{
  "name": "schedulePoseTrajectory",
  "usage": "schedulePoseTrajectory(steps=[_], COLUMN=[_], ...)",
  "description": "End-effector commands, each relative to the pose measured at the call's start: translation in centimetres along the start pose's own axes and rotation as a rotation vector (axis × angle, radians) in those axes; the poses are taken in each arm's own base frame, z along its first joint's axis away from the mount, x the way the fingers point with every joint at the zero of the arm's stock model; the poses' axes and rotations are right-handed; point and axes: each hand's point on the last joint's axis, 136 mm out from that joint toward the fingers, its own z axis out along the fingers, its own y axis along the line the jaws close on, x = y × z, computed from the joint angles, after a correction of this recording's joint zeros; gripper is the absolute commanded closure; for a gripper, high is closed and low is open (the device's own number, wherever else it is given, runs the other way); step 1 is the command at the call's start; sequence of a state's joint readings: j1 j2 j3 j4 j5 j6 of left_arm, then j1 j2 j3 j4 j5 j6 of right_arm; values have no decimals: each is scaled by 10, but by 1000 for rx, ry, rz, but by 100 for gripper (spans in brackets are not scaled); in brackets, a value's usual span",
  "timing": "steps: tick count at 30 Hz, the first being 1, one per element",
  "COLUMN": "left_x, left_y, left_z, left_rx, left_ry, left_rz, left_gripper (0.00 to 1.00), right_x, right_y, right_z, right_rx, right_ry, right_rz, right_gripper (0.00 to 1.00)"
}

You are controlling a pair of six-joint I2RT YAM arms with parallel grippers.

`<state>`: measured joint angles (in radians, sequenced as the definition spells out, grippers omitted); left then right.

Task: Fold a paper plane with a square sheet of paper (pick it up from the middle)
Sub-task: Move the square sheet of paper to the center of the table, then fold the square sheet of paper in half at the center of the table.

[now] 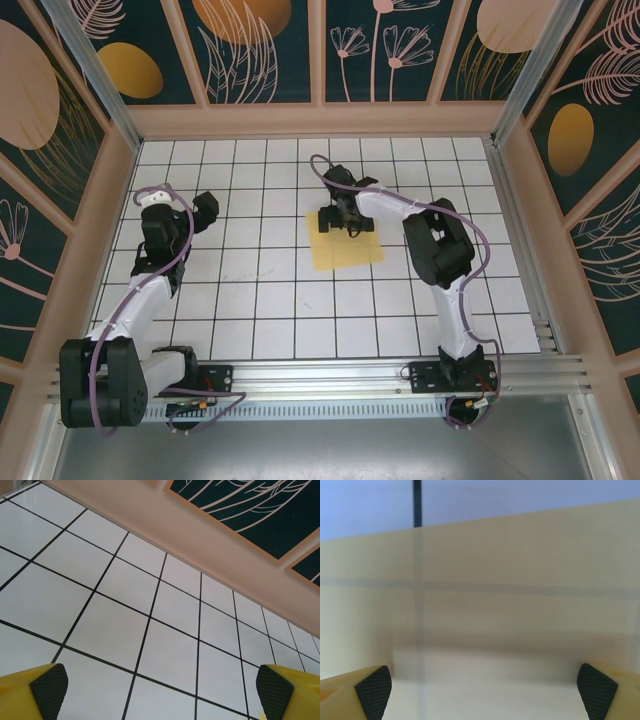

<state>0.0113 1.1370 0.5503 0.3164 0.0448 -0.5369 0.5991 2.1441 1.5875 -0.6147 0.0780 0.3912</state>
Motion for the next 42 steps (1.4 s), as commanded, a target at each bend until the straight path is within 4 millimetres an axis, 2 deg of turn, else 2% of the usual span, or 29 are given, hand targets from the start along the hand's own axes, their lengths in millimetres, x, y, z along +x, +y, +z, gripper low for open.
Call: schedulePoseTrajectory(steps=[1, 7, 14, 22, 27, 42], left_x=[-7, -6, -4, -3, -1, 0], left_y=[-4, -5, -4, -3, -3, -4], left_z=[2, 3, 5, 7, 8, 9], left_rx=[10, 12, 9, 7, 6, 9], left_ry=[0, 7, 13, 21, 27, 36], left_rz=[-11, -13, -13, -13, -14, -14], left_gripper=[2, 2, 2, 1, 2, 2], right_x=[9, 7, 26, 55, 66, 57], right_y=[2, 4, 10, -10, -18, -15], right_z=[5, 0, 8, 34, 41, 38], right_rx=[9, 7, 1, 73, 106, 101], right_ry=[51, 39, 81, 153, 176, 148], right_rz=[-50, -53, -89, -70, -60, -26], right_gripper=[1, 1, 1, 4, 9, 25])
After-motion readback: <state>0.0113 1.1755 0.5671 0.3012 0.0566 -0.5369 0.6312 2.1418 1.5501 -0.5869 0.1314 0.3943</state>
